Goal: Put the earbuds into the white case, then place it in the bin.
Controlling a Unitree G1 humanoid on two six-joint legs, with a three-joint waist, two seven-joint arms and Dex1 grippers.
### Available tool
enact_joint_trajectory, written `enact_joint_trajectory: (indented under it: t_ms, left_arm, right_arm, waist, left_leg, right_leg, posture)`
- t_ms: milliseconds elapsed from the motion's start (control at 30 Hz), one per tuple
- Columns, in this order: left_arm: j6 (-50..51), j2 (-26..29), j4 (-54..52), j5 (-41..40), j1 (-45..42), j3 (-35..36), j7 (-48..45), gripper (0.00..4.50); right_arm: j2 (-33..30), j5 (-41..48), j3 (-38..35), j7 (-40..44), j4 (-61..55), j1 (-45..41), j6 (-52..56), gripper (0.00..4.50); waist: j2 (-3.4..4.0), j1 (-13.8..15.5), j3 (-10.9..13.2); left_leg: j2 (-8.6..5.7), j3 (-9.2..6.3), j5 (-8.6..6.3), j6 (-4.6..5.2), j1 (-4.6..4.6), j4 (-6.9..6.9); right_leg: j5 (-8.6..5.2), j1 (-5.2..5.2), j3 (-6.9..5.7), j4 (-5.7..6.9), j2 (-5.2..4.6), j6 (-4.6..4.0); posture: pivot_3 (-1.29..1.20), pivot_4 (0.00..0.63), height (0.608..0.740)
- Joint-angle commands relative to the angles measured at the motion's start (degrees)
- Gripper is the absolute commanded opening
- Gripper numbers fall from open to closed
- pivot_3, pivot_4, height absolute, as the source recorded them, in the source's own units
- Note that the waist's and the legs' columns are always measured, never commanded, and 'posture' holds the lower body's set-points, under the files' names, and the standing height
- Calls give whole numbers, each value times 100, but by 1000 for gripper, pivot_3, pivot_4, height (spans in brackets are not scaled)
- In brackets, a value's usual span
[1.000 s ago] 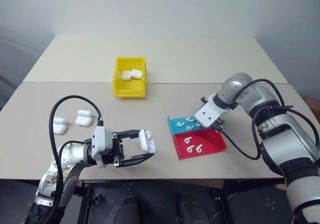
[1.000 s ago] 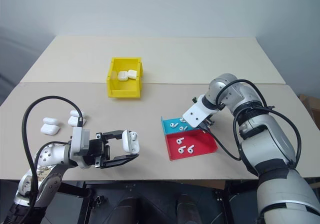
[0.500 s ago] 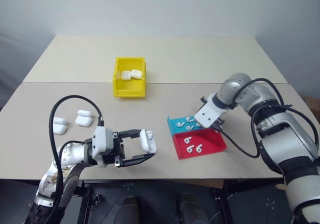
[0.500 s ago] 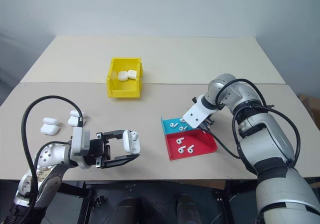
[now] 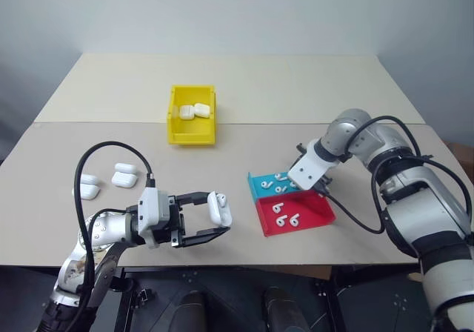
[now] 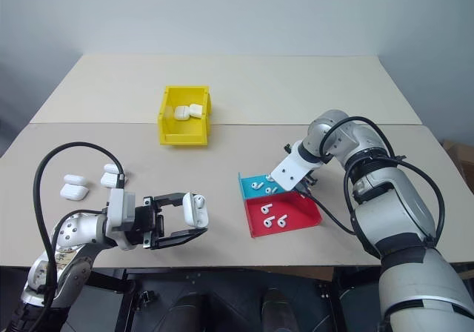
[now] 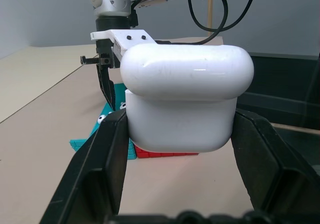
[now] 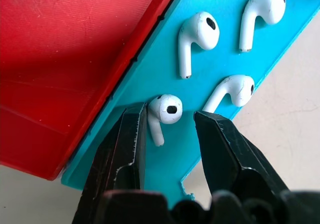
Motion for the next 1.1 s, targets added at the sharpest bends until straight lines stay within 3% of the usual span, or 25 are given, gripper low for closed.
enact_joint_trajectory:
  t_ms: [33, 467, 567, 967, 1067, 1100]
  left_arm:
    - [-90, 2, -181, -19, -33, -14, 16, 2767]
    - [-112, -9, -132, -16, -64, -21, 18, 2767]
    - [-109, -12, -134, -18, -70, -24, 21, 2767]
    - [-118, -31, -136, 9, -73, -43, 51, 2767]
    - [-119, -30, -134, 5, -79, -38, 48, 2767]
    - [-117, -28, -138, 0, -77, -36, 47, 2767]
  right_arm:
    - [-55, 19, -13, 0, -25, -49, -89, 1893]
    - [-78, 52, 4, 107, -48, -50, -243, 1893]
    - [-79, 89, -28, 113, -63, -34, -266, 1324]
    - [-89, 9, 14, 62, -51, -48, -327, 1324]
    - [-101, -9, 20, 32, -53, -41, -347, 767]
    - [-94, -5, 11, 18, -60, -35, -318, 767]
  waist:
    - [0, 0, 0]
    - [0, 1, 0]
    - [0, 1, 0]
    - [0, 0, 0]
    - [0, 0, 0]
    - [0, 1, 0]
  left_leg:
    - [0, 0, 0, 0, 0, 0]
    - [0, 0, 0, 0, 0, 0]
    - [0, 0, 0, 0, -1, 0]
    - [0, 0, 0, 0, 0, 0]
    - [0, 0, 0, 0, 0, 0]
    - [0, 0, 0, 0, 0, 0]
  right_leg:
    - [0, 0, 0, 0, 0, 0]
    - [0, 0, 0, 0, 0, 0]
    - [0, 0, 0, 0, 0, 0]
    - [0, 0, 0, 0, 0, 0]
    - [0, 0, 0, 0, 0, 0]
    - [0, 0, 0, 0, 0, 0]
  posture:
    - [0, 150, 740]
    - [0, 150, 740]
    - [0, 150, 740]
    - [0, 150, 740]
    - [0, 150, 740]
    - [0, 150, 740]
